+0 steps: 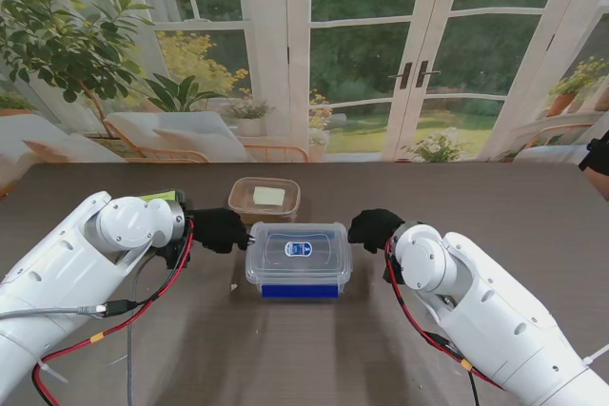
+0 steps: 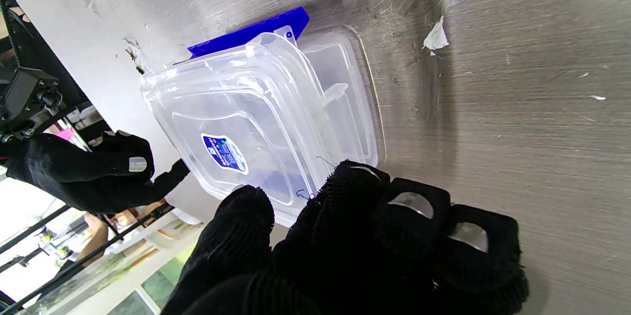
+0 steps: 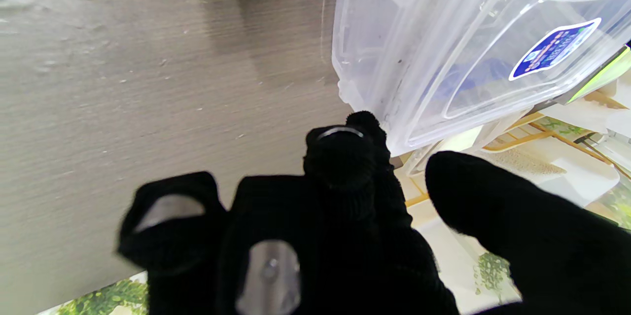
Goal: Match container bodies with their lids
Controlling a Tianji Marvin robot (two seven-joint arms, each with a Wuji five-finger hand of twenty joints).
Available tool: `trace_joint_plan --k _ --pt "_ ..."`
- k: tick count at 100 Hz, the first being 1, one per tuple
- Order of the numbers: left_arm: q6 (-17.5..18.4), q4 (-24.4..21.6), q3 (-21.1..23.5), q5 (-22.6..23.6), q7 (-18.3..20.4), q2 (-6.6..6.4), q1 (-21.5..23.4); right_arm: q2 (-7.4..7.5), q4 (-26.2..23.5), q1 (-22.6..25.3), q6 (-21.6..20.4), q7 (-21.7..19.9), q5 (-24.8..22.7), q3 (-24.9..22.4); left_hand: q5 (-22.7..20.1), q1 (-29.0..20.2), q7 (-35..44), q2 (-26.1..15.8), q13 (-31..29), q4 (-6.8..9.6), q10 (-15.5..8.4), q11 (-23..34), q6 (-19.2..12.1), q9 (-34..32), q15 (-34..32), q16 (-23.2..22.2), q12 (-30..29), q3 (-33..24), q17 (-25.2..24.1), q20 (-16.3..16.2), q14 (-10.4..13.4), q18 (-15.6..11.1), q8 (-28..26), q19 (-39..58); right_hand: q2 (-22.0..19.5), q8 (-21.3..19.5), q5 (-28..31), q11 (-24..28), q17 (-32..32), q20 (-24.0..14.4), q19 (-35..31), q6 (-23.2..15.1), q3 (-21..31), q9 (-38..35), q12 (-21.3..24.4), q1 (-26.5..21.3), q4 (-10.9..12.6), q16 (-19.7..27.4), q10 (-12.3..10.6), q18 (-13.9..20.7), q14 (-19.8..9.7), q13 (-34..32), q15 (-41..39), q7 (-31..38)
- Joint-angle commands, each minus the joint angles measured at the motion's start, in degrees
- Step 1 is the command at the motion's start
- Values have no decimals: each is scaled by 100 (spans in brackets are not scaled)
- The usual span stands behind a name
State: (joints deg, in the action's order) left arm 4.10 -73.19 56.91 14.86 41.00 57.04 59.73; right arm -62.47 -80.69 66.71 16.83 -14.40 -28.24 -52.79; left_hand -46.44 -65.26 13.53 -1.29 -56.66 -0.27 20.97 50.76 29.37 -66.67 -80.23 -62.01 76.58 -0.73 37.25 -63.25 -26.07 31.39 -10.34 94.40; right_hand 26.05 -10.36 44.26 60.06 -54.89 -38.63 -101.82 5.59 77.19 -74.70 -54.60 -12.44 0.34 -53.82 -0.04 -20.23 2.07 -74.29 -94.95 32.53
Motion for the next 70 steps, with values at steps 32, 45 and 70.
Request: trace_joint_plan --k 32,45,70 --pt "-143 -167 66 65 119 11 95 6 -19 138 -65 -96 -94 -48 -93 -141 19 -197 -78 6 29 128 96 -4 -182 -90 7 100 -19 0 -128 -293 16 28 -172 45 -198 -37 -1003 107 -138 -70 2 -148 64 31 -131 16 301 -229 -104 -89 -189 -64" --pt "-182 -247 117 113 123 1 165 12 -66 196 -86 -86 -121 -91 -97 -130 20 -191 -78 6 38 128 95 -4 -183 -89 5 101 -20 3 -128 -293 16 29 -172 39 -212 -37 -1007 107 -139 -60 -1 -148 64 38 -132 15 301 -233 -107 -89 -193 -56" --pt "-269 -432 254 230 165 -31 324 1 -72 209 -115 -28 -146 -85 -98 -123 20 -194 -78 8 35 130 97 -3 -183 -88 2 96 -20 6 -128 -293 16 30 -179 27 -300 -41 -1011 110 -139 -19 -18 -143 67 62 -133 14 306 -232 -108 -89 -193 -45"
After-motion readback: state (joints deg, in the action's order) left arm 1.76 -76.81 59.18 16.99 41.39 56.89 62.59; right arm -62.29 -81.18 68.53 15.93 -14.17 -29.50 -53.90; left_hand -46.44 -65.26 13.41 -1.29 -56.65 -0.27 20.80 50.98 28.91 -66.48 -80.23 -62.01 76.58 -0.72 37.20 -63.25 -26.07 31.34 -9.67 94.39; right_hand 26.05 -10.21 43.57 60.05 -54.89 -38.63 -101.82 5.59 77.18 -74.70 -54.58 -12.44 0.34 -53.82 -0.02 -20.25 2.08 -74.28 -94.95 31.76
